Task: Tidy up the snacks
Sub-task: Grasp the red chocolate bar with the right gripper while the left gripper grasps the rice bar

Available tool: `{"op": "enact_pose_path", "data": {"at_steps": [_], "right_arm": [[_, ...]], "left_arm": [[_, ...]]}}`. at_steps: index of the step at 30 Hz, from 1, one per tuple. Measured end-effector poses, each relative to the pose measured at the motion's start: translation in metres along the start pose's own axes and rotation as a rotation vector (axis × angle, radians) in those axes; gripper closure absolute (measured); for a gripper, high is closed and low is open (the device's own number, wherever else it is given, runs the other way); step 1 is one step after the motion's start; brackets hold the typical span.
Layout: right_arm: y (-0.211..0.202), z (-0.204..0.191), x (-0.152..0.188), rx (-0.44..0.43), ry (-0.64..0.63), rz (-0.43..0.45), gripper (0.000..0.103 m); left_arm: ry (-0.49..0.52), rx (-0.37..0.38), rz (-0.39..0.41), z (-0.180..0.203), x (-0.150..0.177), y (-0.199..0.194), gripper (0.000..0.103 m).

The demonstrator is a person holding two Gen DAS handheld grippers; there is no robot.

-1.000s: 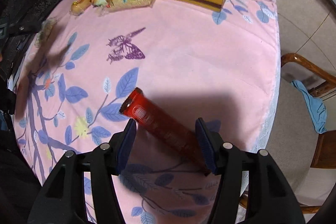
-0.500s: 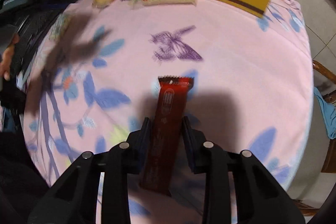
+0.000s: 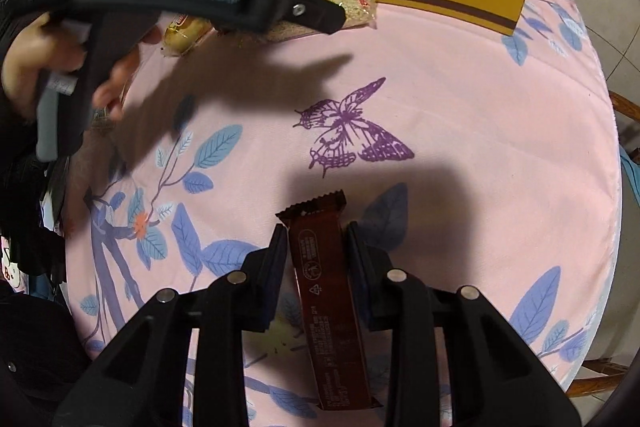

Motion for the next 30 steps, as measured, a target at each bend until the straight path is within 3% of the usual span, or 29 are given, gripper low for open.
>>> {"op": "enact_pose_path", "data": {"at_steps": [6,8,9,10,13,19,21,24,27,28,30], "right_arm": [[0.001,0.003,-0.002,0.0,0.008,-0.012,0.072],[0.003,-0.001,-0.001,0.004,0.011,-0.01,0.072],[0.003,-0.001,-0.001,0.003,0.016,-0.01,0.072],[0.003,0.0,-0.001,0.003,0.018,-0.01,0.072],[0.002,0.002,0.0,0.008,0.017,-0.01,0.071],[0.001,-0.004,0.001,0.028,0.013,-0.006,0.072],[0.001,-0.007,0.003,0.038,0.007,-0.004,0.072],[0.0,-0.01,0.005,0.055,0.012,-0.001,0.072],[-0.002,-0.012,0.009,0.098,0.019,0.013,0.078],[-0.003,-0.013,0.011,0.111,0.021,0.018,0.078],[-0.004,-0.014,0.013,0.112,0.035,0.023,0.079]], "left_arm": [[0.01,-0.007,-0.053,-0.011,0.002,0.015,0.003],[0.001,0.053,-0.086,-0.004,0.012,0.02,0.004],[-0.007,0.106,-0.122,0.002,0.02,0.024,0.017],[0.015,0.131,-0.149,0.011,0.031,0.029,0.021],[0.066,0.094,-0.137,0.025,0.043,0.028,0.021],[-0.218,0.077,-0.024,0.0,0.021,0.023,0.019],[-0.246,0.041,-0.026,-0.002,0.015,0.025,0.021],[-0.226,-0.054,-0.038,-0.001,0.014,0.027,0.032],[-0.227,-0.125,-0.021,0.0,0.016,0.023,0.051],[-0.23,-0.128,-0.017,0.002,0.017,0.022,0.072],[-0.236,-0.139,-0.024,0.006,0.018,0.02,0.075]]}}
Point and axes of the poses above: each gripper's, at about its wrist camera, not at the fingertips, and y roughly the way its jaws point, z to its right, x to its underside, the point moved 8 cm from there along y, roughly the way its jaws point, and after that the axes turned 15 degrees about x, right-handed, at the moved point
